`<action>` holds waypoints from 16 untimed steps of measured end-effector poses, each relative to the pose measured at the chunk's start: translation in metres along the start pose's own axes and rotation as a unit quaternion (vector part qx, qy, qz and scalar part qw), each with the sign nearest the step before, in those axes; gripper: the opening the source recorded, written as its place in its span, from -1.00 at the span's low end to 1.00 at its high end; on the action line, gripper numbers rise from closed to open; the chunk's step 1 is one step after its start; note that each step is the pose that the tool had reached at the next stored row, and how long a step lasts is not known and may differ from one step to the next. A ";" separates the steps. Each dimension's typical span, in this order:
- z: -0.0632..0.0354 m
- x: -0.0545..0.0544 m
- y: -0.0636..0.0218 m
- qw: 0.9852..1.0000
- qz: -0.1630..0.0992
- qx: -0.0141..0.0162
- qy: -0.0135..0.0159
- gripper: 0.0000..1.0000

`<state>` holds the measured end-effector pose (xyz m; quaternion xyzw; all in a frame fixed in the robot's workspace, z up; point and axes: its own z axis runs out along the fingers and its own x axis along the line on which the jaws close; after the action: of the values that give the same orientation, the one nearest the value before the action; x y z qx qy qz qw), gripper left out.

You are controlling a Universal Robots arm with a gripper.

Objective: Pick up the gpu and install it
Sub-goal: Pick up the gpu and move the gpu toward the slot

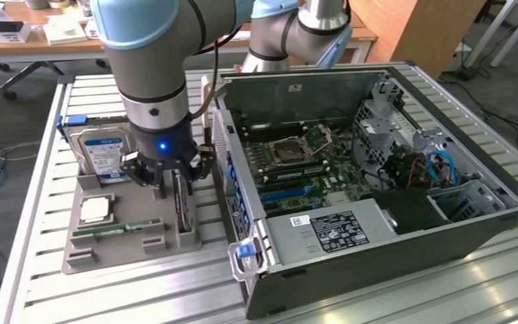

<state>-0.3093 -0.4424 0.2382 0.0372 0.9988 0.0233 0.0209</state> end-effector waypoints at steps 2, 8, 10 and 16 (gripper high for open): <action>0.0006 0.000 0.0000 1.000 0.000 0.000 0.000 -0.03; 0.0040 0.000 -0.0002 1.000 0.000 0.001 0.000 -0.03; 0.0042 -0.002 -0.0001 1.000 0.000 0.001 0.000 -0.03; 0.0042 -0.002 0.0000 1.000 0.000 0.001 0.000 -0.03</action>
<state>-0.3069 -0.4424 0.2341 0.0372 0.9988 0.0227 0.0206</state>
